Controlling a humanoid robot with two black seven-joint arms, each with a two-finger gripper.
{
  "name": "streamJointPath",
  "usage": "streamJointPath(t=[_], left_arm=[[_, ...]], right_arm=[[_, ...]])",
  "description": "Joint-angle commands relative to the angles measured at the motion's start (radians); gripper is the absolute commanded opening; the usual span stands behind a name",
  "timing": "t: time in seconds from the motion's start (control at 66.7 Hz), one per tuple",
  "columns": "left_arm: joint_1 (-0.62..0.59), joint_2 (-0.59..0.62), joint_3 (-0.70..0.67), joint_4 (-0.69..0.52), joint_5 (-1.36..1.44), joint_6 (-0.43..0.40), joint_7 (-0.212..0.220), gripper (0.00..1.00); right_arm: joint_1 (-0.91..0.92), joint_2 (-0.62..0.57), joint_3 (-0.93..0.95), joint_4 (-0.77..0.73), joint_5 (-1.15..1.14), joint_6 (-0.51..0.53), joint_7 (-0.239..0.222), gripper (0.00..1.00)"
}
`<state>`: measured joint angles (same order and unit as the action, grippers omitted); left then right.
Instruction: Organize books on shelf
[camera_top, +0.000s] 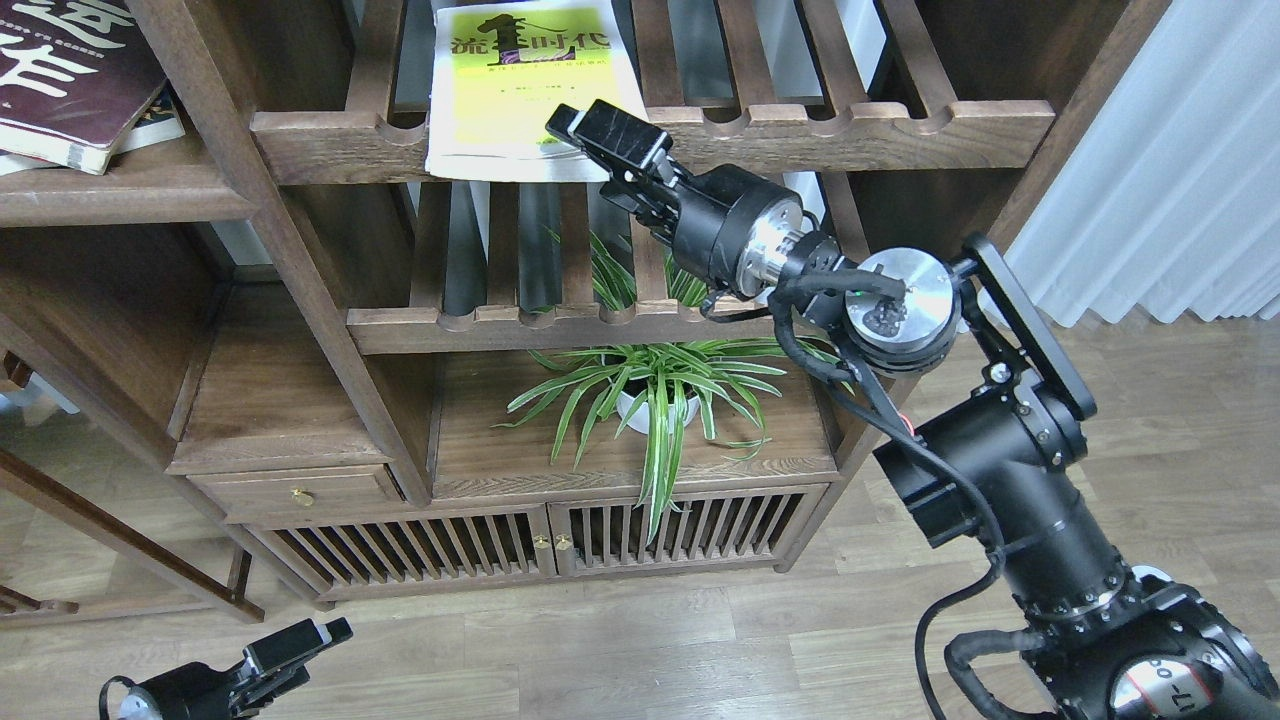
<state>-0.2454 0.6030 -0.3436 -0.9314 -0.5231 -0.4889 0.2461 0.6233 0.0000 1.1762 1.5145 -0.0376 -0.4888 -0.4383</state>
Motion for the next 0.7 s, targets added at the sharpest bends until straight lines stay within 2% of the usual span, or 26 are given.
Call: streamJointPath(t=[0.0,0.21,0.345,0.45,0.495,0.6,0.69], left_arm=[[0.000,0.000,0.000,0.002,0.000,0.000,-0.001,0.99],[0.000,0.000,0.000,0.002,0.000,0.000,-0.001,0.99],[0.000,0.000,0.000,0.002,0.000,0.000,-0.001,0.99],[0.000,0.000,0.000,0.002,0.000,0.000,-0.001,0.99],[0.000,0.000,0.000,0.002,0.000,0.000,-0.001,0.99],[0.000,0.000,0.000,0.002,0.000,0.000,-0.001,0.99],[0.000,0.000,-0.003,0.003,0.000,0.000,-0.001,0.99]], right_arm=[[0.012,0.000,-0.004,-0.020,-0.002,0.000,0.006,0.85],[0.050,0.000,-0.003,-0.062,-0.007,0.000,0.020,0.80],[0.067,0.000,-0.003,-0.082,-0.007,0.000,0.020,0.73],[0.067,0.000,-0.001,-0.082,-0.005,0.000,0.018,0.62],[0.065,0.000,0.000,-0.082,-0.004,0.001,0.017,0.53],[0.064,0.000,0.005,-0.083,0.004,0.053,0.013,0.39],[0.061,0.000,0.010,-0.083,0.011,0.113,0.006,0.22]])
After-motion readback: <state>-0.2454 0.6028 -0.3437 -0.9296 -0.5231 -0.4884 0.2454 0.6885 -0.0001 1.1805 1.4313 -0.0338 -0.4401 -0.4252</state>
